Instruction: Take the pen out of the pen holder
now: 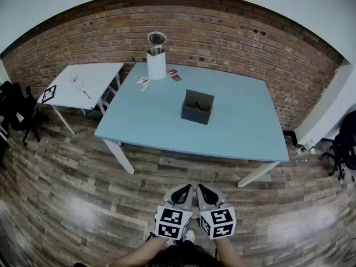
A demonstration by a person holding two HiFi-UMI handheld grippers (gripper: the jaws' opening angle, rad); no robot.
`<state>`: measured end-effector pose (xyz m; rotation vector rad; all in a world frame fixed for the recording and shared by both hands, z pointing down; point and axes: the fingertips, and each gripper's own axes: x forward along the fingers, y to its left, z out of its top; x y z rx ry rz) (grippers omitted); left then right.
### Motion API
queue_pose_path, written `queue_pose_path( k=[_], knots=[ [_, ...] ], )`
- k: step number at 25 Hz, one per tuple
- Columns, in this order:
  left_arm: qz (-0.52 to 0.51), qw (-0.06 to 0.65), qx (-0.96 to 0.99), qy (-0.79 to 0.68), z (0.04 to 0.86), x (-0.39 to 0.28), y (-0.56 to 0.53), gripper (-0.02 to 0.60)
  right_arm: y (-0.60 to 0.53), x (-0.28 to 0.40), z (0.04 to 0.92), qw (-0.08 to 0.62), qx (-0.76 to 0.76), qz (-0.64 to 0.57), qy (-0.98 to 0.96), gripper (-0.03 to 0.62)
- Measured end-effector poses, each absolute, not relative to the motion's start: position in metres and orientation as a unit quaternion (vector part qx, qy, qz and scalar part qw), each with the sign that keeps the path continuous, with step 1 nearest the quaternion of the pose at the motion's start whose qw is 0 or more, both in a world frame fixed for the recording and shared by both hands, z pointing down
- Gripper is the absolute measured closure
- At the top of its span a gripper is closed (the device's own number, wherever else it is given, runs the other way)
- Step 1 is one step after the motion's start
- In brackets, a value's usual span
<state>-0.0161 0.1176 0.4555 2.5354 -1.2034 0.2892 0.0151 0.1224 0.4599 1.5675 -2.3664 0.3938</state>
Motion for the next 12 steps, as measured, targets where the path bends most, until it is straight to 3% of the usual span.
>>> queue_pose_path(
  k=[12],
  knots=[
    [0.099, 0.156, 0.895, -0.407, 0.455, -0.031, 0.119, 0.581, 0.121, -0.001, 0.456, 0.135, 0.558, 0.127, -0.809, 0.589]
  ],
)
